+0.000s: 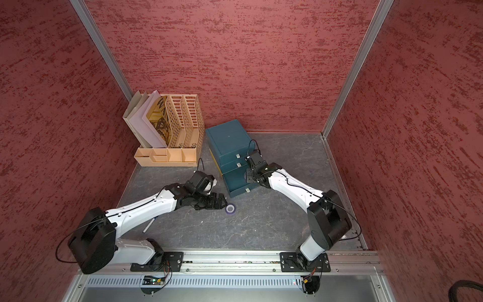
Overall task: Place the transparent tape into the drawer according to color
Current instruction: Place the tape in the drawer, then pick up the tape at the center of the board.
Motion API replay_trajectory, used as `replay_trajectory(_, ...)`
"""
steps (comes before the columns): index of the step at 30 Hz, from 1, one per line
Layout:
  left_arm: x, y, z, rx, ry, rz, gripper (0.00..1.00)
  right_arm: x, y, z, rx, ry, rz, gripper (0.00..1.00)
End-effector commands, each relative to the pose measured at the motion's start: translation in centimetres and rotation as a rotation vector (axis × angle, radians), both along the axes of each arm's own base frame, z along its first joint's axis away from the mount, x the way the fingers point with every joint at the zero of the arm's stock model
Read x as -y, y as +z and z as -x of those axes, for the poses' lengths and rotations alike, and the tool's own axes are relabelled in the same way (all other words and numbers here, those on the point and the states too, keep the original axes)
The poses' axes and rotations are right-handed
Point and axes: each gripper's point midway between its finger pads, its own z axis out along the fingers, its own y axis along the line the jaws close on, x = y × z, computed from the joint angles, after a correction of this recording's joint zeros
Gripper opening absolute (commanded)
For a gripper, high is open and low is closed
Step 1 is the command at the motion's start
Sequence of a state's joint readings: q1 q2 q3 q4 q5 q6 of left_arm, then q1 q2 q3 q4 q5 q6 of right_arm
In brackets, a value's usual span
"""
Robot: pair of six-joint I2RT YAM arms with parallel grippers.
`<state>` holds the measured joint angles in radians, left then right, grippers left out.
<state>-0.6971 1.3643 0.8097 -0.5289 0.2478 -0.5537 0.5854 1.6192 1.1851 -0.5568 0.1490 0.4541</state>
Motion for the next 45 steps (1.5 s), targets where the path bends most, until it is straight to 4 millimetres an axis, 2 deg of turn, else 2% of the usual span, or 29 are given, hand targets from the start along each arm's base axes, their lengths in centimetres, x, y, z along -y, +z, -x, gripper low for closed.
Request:
replay_trajectory(1, 0.0, -0.9, -0.1, 0.022, 0.007, -0.046, 1.0, -0.8, 1.1, -2.0, 0.058, 0.002, -0.036, 0.0)
replay_trajectory(2, 0.0, -1.1, -0.1, 0.024, 0.007, -0.06, 1.0, -0.9, 1.0, -2.2, 0.056, 0.002, -0.038, 0.0)
replay_trajectory(4, 0.0, -1.5, -0.1, 0.032, 0.013, -0.087, 1.0, -0.9, 0.6, -2.3, 0.052, -0.001, -0.039, 0.22)
replay_trajectory(6, 0.0, -1.8, 0.0, 0.035, 0.015, -0.103, 1.0, -1.0, 0.4, -2.4, 0.048, -0.004, -0.039, 0.37)
replay_trajectory(7, 0.0, -1.9, -0.1, 0.039, 0.018, -0.11, 1.0, -0.9, 0.3, -2.4, 0.046, -0.009, -0.039, 0.42)
replay_trajectory(10, 0.2, -2.3, 0.0, 0.045, 0.01, -0.135, 1.0, -0.8, 0.3, -2.3, 0.048, -0.012, -0.045, 0.5)
replay_trajectory(22, 1.0, -3.8, -0.4, 0.06, -0.023, -0.27, 1.0, 0.7, 1.8, -0.7, 0.083, -0.041, -0.053, 0.59)
replay_trajectory(31, 0.8, -4.9, -0.8, 0.064, -0.019, -0.381, 1.0, 2.3, 3.3, 0.4, 0.118, -0.07, -0.045, 0.61)
replay_trajectory(35, 0.8, -5.0, -1.1, 0.077, -0.008, -0.399, 0.99, 2.5, 3.1, 0.6, 0.115, -0.073, -0.045, 0.61)
replay_trajectory(36, 0.8, -4.9, -1.2, 0.081, -0.004, -0.398, 0.99, 2.6, 4.0, 0.7, 0.136, -0.075, -0.06, 0.61)
replay_trajectory(45, 0.7, -5.6, -1.5, 0.068, 0.006, -0.433, 0.99, 2.5, 4.0, 1.0, 0.134, -0.071, -0.069, 0.61)
